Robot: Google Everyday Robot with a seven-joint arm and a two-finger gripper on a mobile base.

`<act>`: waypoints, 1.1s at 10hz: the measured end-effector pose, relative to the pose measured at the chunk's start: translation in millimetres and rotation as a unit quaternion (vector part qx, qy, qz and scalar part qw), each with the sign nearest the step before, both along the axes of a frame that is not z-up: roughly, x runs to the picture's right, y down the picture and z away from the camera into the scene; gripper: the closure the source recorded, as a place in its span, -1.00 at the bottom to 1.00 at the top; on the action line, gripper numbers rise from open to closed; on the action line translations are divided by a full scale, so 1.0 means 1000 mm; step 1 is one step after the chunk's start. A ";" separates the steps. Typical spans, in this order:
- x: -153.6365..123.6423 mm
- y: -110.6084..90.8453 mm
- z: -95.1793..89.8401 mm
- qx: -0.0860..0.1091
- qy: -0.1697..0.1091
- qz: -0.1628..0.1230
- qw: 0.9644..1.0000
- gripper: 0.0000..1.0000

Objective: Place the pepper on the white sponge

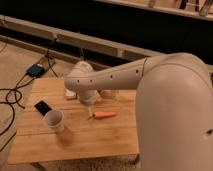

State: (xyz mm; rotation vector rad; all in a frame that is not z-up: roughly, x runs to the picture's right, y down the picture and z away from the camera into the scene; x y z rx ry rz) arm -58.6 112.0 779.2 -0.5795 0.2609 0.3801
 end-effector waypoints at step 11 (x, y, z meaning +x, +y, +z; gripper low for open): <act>0.030 0.046 0.081 -0.063 -0.026 -0.082 0.994 -0.30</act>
